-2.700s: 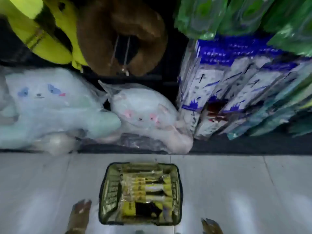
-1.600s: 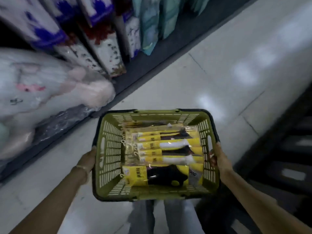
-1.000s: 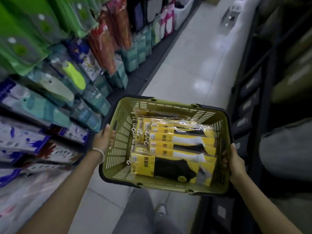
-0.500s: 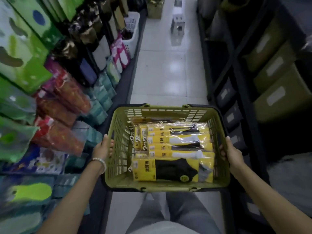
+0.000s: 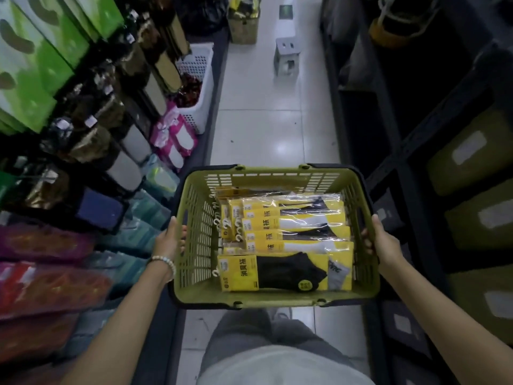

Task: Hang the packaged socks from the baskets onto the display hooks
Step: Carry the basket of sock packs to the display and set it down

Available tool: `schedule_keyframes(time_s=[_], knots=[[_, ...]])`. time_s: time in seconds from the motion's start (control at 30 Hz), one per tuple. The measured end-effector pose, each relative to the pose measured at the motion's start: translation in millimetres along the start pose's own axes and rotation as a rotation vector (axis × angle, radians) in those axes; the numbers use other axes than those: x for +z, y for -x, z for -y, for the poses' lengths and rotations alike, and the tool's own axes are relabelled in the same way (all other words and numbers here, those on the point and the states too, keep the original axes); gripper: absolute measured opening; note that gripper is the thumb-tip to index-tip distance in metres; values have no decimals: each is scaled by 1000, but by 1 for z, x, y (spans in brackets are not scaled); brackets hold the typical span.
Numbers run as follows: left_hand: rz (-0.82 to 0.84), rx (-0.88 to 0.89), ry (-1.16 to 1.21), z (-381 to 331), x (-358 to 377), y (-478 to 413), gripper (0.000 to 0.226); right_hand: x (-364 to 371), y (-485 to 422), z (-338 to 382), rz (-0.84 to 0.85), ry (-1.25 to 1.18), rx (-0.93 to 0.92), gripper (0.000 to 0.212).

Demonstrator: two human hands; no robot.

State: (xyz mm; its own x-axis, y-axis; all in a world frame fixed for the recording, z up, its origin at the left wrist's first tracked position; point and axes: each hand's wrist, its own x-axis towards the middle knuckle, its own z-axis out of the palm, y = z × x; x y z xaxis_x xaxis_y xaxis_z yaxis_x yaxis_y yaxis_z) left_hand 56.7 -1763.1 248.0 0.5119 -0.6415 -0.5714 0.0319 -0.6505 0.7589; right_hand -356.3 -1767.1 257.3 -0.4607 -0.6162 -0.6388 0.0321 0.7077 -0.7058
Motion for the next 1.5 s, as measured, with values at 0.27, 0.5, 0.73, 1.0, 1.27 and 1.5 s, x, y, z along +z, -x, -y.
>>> schedule_keyframes(time_s=[0.27, 0.5, 0.73, 1.0, 1.27, 1.5], knots=[[-2, 7, -17, -147, 94, -164, 47, 90, -145, 160, -3, 0, -27, 49], [58, 43, -54, -295, 170, -295, 48, 156, -245, 295, -71, -20, -6, 49], [62, 16, -37, -417, 268, -410, 47, 209, -381, 426, -53, 7, -22, 50], [-47, -35, 93, -551, 366, -506, 45, 261, -535, 603, 4, 71, -47, 51], [-101, -38, 144, -668, 440, -632, 44, 341, -668, 760, 40, 75, -54, 51], [-92, -67, 163, -774, 485, -757, 47, 428, -757, 883, 8, 118, -48, 50]])
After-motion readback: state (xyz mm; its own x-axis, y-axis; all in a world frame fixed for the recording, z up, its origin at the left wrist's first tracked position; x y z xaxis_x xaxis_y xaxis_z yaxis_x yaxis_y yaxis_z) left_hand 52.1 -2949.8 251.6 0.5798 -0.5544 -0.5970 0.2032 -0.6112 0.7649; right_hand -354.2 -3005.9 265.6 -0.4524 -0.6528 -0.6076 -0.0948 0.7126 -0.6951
